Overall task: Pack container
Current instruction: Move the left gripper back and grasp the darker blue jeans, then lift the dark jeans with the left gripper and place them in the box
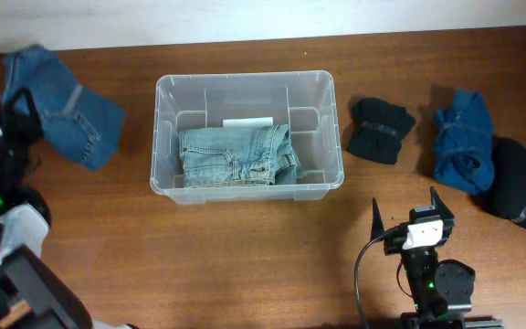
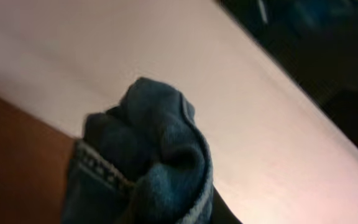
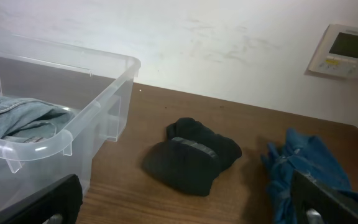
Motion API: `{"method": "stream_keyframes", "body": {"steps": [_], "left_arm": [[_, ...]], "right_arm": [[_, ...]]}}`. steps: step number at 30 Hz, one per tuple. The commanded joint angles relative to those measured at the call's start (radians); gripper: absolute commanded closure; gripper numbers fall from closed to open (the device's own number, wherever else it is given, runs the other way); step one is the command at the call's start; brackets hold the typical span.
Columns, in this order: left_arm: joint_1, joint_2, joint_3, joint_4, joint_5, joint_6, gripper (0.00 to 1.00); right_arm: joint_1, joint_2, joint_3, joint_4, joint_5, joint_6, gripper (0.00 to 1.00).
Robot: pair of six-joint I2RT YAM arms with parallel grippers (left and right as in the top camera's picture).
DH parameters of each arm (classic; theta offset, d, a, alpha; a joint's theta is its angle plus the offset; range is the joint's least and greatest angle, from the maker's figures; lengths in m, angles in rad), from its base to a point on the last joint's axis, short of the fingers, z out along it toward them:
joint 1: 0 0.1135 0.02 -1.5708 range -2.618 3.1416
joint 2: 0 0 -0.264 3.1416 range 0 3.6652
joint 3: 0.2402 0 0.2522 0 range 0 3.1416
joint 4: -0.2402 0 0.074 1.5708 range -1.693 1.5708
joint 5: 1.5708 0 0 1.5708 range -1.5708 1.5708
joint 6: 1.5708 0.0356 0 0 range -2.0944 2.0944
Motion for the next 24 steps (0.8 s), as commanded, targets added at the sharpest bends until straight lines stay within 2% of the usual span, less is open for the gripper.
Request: {"method": "stream_keyframes", "body": {"steps": [1, 6, 10, 13, 16, 17, 18, 19, 22, 24], "left_arm": [[-0.089, -0.154, 0.204, -0.295, 0.083, 0.268, 0.99], [-0.240, -0.180, 0.496, -0.820, 0.007, 0.646, 0.99], [-0.366, -0.180, 0.666, -1.071, -0.166, 0.882, 0.99], [-0.470, -0.180, 0.756, -1.175, -0.352, 1.050, 1.00], [-0.586, -0.180, 0.786, -1.201, -0.472, 1.233, 1.00], [-0.652, -0.180, 0.786, -1.210, -0.527, 1.341, 1.00], [-0.685, -0.180, 0.786, -1.221, -0.550, 1.400, 1.00], [-0.788, -0.178, 0.786, -1.247, -0.641, 1.581, 1.00], [-0.889, -0.169, 0.786, -1.248, -0.780, 1.726, 1.00], [-0.935, -0.162, 0.786, -1.250, -0.848, 1.780, 1.00]], "right_arm": [[0.003, -0.006, -0.005, -0.006, 0.008, 0.004, 0.01], [0.003, -0.006, -0.005, -0.006, 0.008, 0.004, 0.02], [0.003, -0.006, -0.005, -0.006, 0.008, 0.004, 0.02], [0.003, -0.006, -0.005, -0.006, 0.008, 0.004, 0.02], [0.003, -0.006, -0.005, -0.006, 0.008, 0.004, 0.01], [0.003, -0.006, -0.005, -0.006, 0.008, 0.004, 0.02], [0.003, -0.006, -0.005, -0.006, 0.008, 0.004, 0.01], [0.003, -0.006, -0.005, -0.006, 0.008, 0.004, 0.01], [0.003, -0.006, -0.005, -0.006, 0.008, 0.004, 0.02], [0.003, -0.006, -0.005, -0.006, 0.008, 0.004, 0.02]]}}
